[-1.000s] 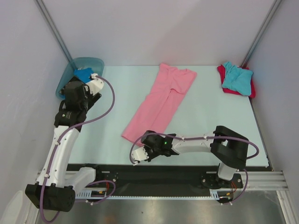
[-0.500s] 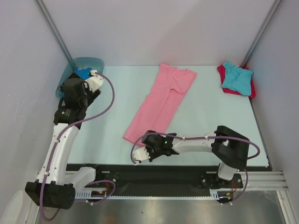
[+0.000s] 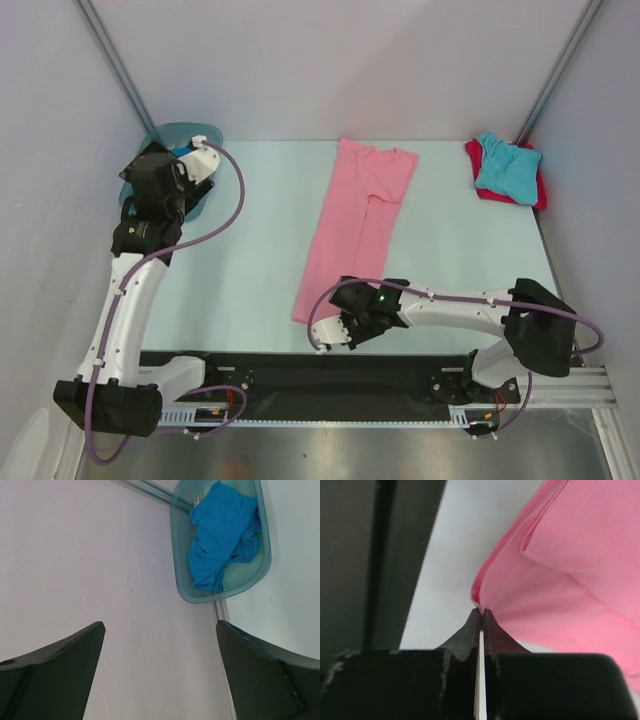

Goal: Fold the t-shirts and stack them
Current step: Fold the tshirt

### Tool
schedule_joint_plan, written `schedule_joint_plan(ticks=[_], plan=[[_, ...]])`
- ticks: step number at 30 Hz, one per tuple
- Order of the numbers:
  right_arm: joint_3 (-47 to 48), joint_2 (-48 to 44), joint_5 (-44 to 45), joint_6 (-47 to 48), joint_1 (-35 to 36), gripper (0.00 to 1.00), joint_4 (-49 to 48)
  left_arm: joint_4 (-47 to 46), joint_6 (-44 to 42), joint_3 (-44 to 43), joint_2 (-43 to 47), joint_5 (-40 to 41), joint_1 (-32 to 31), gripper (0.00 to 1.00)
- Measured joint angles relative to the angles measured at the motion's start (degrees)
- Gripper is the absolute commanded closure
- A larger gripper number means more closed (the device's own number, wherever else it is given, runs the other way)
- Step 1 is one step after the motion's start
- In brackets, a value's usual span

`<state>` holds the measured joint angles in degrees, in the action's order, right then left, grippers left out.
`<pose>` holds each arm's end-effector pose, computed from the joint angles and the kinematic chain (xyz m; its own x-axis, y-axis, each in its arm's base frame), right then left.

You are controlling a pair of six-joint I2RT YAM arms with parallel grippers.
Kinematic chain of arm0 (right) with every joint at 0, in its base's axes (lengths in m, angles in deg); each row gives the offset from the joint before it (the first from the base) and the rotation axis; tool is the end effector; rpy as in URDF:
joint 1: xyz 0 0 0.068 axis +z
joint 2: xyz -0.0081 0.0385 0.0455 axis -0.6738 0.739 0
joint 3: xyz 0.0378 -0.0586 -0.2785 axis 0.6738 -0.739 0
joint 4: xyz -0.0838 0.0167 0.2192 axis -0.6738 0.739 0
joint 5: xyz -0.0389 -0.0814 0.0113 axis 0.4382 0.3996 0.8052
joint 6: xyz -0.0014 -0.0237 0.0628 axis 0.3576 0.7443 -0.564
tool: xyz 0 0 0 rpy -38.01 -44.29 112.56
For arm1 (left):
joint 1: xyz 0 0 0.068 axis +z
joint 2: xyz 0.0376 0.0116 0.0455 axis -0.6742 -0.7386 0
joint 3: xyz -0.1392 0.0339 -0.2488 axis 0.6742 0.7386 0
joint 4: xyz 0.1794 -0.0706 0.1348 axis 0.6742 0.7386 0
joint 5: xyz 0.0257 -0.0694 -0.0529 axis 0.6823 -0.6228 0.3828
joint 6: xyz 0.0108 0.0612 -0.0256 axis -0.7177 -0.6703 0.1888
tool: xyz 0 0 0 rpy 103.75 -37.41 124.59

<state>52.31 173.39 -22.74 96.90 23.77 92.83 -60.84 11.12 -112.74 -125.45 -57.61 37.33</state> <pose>0.0997 0.2361 0.2018 0.4896 -0.8292 -0.2697 -0.8698 -0.4430 -0.2171 0.2135 0.0001 0.4108 -0.4023 0.7559 -0.5165 0.0938 0.5953 0.7980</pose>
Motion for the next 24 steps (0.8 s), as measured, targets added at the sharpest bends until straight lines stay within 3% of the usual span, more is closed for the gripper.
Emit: schedule_joint_plan(ticks=[10, 12, 13, 14, 16, 24], plan=[[-1.84, -3.26, -0.94, -0.52, 0.87, 1.00, 7.82, -0.07, -1.09, -6.71, -4.42, -0.07, -0.15, 0.00], [-2.08, -3.61, -0.90, -0.55, 0.81, 0.79, 8.68, -0.11, -1.27, -7.41, -4.50, -0.04, -0.28, 0.00], [-2.21, -3.80, -0.81, -0.79, 0.79, 0.59, 9.05, -0.11, -1.46, -7.58, -4.48, -0.04, -0.31, 0.00], [-2.32, -3.96, -0.76, -0.79, 0.74, 0.52, 9.49, -0.31, -1.53, -7.67, -4.44, -0.04, -0.33, 0.00], [-2.32, -4.04, -0.61, -0.83, 0.68, 0.46, 10.23, -0.37, -1.55, -7.67, -4.42, -0.02, -0.37, 0.00], [6.03, -1.44, -1.03, -5.99, 0.44, 0.46, 11.82, -0.50, -1.49, -3.23, -0.59, -0.11, -0.44, 0.00]])
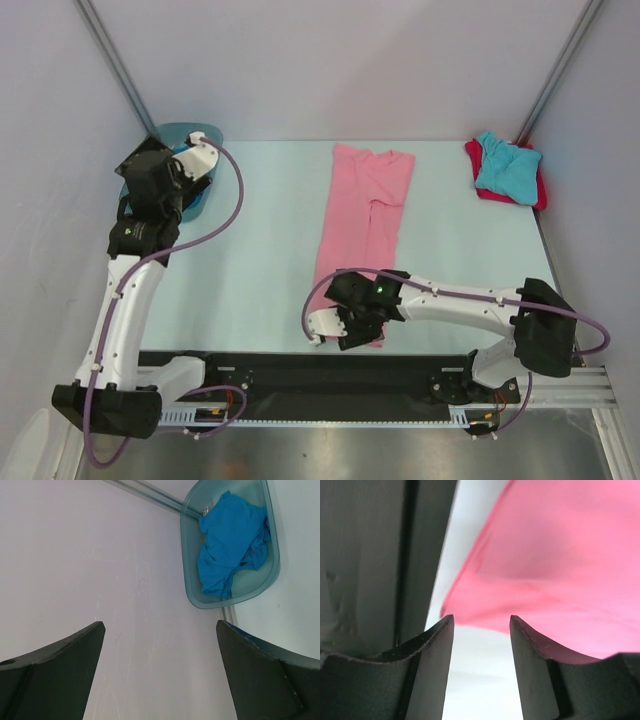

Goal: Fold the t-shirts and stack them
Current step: Fold the tshirt

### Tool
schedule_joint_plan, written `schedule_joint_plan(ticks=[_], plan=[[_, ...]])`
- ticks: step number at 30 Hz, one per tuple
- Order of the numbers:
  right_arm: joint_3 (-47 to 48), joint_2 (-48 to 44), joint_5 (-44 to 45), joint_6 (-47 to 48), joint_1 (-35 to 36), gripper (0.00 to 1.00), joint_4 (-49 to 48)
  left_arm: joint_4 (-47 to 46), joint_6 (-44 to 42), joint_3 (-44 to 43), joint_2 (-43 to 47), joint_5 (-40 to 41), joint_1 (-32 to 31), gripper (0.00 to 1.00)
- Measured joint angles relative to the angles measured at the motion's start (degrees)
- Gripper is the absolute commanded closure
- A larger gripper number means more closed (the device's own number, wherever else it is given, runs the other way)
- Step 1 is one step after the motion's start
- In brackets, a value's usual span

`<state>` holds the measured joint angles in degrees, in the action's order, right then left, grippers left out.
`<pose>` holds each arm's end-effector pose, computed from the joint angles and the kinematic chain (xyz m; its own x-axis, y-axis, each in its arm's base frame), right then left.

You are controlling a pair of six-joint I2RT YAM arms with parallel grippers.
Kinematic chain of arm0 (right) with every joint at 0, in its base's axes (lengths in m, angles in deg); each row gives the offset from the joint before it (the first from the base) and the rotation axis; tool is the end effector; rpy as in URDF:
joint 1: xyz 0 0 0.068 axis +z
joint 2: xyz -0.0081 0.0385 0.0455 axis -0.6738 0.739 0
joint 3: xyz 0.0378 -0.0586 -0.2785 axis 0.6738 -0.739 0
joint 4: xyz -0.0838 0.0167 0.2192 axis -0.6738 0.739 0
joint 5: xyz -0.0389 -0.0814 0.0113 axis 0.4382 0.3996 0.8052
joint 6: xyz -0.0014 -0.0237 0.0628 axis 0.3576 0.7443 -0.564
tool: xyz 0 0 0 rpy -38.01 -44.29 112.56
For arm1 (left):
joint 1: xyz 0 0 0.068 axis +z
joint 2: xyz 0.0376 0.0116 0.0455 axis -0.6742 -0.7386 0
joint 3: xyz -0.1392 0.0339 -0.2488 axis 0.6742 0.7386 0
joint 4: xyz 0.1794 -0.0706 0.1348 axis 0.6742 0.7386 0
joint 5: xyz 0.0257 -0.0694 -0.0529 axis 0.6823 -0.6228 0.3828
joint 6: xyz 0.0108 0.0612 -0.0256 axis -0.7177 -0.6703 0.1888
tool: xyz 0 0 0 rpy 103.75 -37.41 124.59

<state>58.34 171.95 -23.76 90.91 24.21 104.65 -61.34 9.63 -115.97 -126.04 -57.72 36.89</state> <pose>0.0934 0.2290 0.2268 0.3951 -0.8828 -0.2541 -0.9186 -0.3758 -0.1227 0.2137 -0.0017 0.4280 -0.3647 0.7719 -0.5208 0.0655 0.5792 0.8126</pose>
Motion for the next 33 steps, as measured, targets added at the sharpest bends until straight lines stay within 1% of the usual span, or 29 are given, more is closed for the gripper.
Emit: schedule_joint_plan(ticks=[4, 8, 11, 14, 17, 21, 27, 29, 33], plan=[[4.31, 3.21, 0.39, -3.91, 0.70, 0.49, -3.65, 0.09, 0.33, 2.25, 2.01, -0.11, -0.02, 0.00], [8.83, 10.21, 0.52, -8.72, 0.55, 0.49, -6.51, 0.15, 1.53, 4.04, 3.54, -0.44, -0.02, 0.00], [11.04, 14.82, 0.20, -13.14, -0.87, 0.49, -8.70, 0.94, 2.16, 7.02, 5.77, -1.27, -0.15, 0.00], [11.32, 16.33, 0.09, -17.35, -2.91, 0.49, -10.58, 2.21, 2.56, 10.45, 7.85, -1.46, -0.22, 0.00], [11.32, 16.33, 0.26, -20.48, -4.07, 0.48, -12.00, 3.21, 2.60, 13.60, 9.46, -1.66, -0.24, 0.00], [10.05, 15.82, 0.57, -22.32, -3.37, 0.47, -14.08, 3.76, 2.58, 15.21, 9.75, -1.66, -0.26, 0.00], [6.36, 11.76, 0.44, -19.04, -2.38, 0.45, -12.66, 3.80, 3.04, 15.72, 9.73, -1.64, -0.28, 0.00], [6.38, 10.36, -0.83, -17.31, -3.63, 0.45, -11.23, 3.82, 3.17, 16.11, 9.73, -1.62, -0.28, 0.00], [6.29, 7.56, -3.28, -16.83, -7.26, 0.45, -9.31, 4.07, 3.15, 16.46, 9.46, -1.44, -0.28, 0.00]])
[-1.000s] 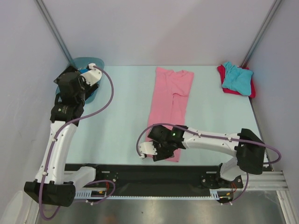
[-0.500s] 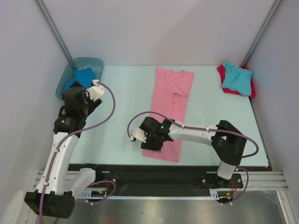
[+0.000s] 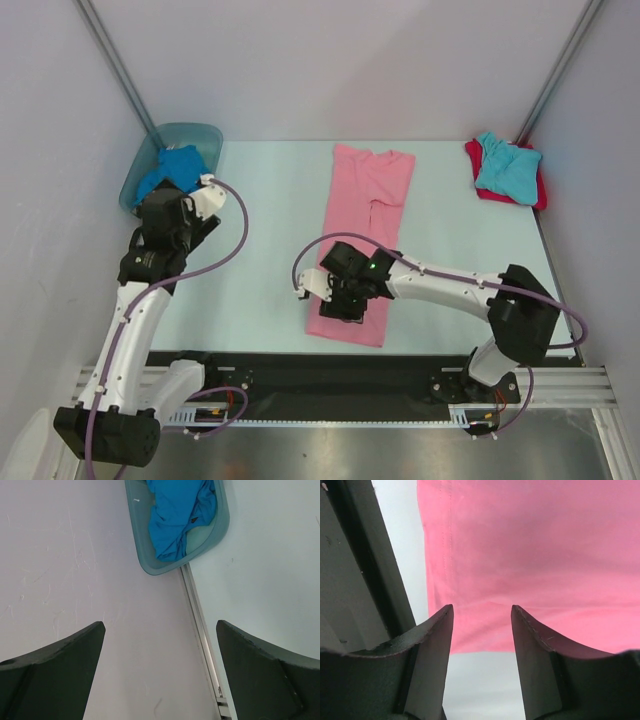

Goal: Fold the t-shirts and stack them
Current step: Fold the tshirt

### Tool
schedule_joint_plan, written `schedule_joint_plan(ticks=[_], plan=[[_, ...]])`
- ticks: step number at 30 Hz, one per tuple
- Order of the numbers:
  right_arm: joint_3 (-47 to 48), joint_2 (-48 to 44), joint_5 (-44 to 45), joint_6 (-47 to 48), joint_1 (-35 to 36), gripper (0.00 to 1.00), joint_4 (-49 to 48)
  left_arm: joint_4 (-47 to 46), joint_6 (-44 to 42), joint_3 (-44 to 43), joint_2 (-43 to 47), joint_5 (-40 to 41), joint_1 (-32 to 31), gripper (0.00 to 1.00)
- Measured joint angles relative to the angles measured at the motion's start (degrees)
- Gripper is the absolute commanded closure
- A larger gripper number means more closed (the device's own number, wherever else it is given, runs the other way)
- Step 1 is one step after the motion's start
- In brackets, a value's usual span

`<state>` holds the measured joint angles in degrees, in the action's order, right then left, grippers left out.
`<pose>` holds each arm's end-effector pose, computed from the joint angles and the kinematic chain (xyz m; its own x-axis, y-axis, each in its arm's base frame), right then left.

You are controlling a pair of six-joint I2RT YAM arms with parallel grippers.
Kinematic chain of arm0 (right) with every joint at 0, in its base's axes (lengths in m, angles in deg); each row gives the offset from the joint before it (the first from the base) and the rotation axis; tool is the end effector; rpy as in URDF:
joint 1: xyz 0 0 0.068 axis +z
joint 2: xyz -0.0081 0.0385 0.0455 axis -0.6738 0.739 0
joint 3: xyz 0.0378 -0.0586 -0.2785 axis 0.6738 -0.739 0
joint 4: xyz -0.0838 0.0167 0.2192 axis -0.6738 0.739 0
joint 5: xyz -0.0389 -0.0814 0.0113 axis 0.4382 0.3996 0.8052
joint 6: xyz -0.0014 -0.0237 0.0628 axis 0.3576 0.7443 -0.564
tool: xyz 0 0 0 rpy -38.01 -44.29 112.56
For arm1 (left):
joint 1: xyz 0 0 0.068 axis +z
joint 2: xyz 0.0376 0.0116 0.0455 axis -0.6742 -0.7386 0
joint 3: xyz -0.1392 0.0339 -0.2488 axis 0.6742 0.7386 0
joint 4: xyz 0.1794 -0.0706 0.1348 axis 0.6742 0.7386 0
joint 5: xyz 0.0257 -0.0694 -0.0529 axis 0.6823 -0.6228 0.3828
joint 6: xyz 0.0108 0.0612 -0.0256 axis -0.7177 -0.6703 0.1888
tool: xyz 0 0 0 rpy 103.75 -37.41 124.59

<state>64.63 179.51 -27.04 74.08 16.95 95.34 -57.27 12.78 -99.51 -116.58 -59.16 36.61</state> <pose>0.1458 0.2620 0.2294 0.0173 -0.9086 -0.4174 -0.9977 0.0115 -0.0665 0.1771 -0.0003 0.3560 -0.4476 0.7555 -0.4784 0.2126 0.6095 0.7637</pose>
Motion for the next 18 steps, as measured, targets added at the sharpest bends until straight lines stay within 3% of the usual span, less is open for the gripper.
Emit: schedule_joint_plan(ticks=[9, 18], plan=[[-6.40, -3.39, -1.27, -5.49, 2.67, 0.47, -0.79, 0.83, -0.15, 0.00, -1.81, 0.90, 0.00, 0.00], [-7.54, -3.26, 6.36, -8.57, 7.26, 0.47, -4.81, 1.99, 0.33, 0.00, -1.66, 1.25, -0.13, 0.00]])
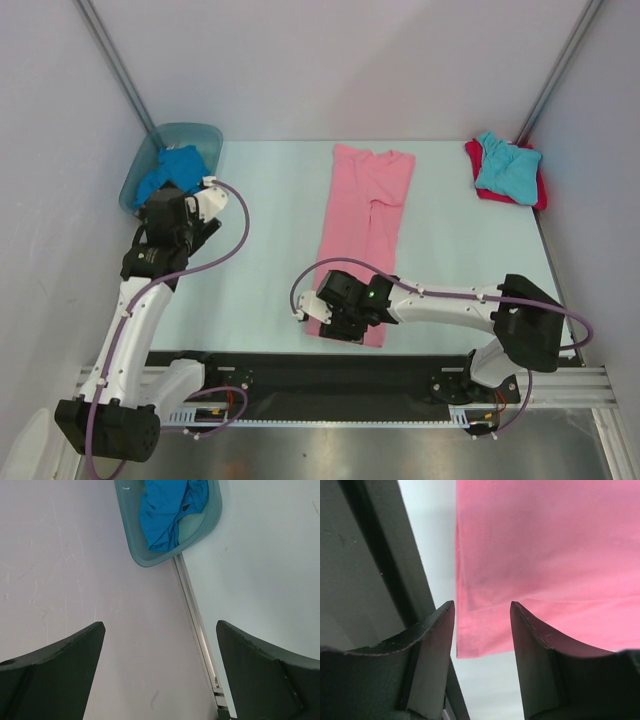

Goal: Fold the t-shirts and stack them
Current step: Fold the tshirt

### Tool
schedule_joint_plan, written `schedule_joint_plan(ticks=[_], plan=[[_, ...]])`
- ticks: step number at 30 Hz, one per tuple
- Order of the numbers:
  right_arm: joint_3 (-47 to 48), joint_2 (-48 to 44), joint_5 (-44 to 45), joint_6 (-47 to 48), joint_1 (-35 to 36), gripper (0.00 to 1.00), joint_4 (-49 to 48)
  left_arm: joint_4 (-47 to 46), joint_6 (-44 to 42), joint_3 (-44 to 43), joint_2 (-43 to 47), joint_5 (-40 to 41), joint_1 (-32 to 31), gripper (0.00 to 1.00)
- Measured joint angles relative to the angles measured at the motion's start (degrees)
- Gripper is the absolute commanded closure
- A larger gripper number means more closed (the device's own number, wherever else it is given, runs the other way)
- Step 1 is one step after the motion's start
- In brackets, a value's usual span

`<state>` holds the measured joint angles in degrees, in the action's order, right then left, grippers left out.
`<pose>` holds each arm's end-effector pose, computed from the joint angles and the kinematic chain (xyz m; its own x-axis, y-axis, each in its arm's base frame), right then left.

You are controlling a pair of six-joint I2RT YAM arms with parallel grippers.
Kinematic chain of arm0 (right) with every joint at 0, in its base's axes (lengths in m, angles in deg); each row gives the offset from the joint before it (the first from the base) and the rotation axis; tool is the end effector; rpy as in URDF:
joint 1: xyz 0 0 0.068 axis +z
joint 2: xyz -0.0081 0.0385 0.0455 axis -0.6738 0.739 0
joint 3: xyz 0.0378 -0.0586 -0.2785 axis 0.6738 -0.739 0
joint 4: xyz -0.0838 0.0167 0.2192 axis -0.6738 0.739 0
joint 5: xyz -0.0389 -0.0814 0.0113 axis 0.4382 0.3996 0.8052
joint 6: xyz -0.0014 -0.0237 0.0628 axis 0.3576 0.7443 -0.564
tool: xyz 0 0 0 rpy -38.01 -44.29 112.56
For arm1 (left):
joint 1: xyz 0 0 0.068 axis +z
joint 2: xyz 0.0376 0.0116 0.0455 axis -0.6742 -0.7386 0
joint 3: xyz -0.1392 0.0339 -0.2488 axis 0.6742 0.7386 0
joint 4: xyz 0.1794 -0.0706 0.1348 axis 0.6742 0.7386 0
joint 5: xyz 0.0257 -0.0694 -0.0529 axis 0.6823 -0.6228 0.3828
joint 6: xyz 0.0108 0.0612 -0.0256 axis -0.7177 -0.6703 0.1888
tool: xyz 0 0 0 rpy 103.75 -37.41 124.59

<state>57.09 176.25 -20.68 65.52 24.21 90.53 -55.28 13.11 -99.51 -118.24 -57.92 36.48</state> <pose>0.1095 0.2589 0.2131 -0.0180 -0.9184 -0.3951 -0.9928 0.0632 -0.1017 0.1816 -0.0001 0.3478 -0.4901 0.7520 -0.4407 0.2472 0.6048 0.7570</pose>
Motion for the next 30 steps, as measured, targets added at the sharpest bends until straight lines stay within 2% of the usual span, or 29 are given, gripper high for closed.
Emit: schedule_joint_plan(ticks=[8, 13, 22, 30], plan=[[0.50, 1.22, 4.39, 0.98, 0.92, 0.44, -1.62, 1.31, 7.82, 0.48, 0.26, -2.71, -0.17, 0.00], [3.23, 4.70, 4.46, 1.03, 0.76, 0.46, -1.90, 0.79, 14.75, 5.64, 3.76, -7.96, -0.24, 0.00], [1.92, 6.45, 6.49, 1.27, 7.91, 0.48, -3.56, -5.20, 16.63, 17.90, 7.13, -9.51, -0.31, 0.00], [0.17, 5.97, 10.03, 3.28, 9.97, 0.48, -4.48, -10.88, 17.09, 20.33, 10.73, -9.66, -0.31, 0.00]])
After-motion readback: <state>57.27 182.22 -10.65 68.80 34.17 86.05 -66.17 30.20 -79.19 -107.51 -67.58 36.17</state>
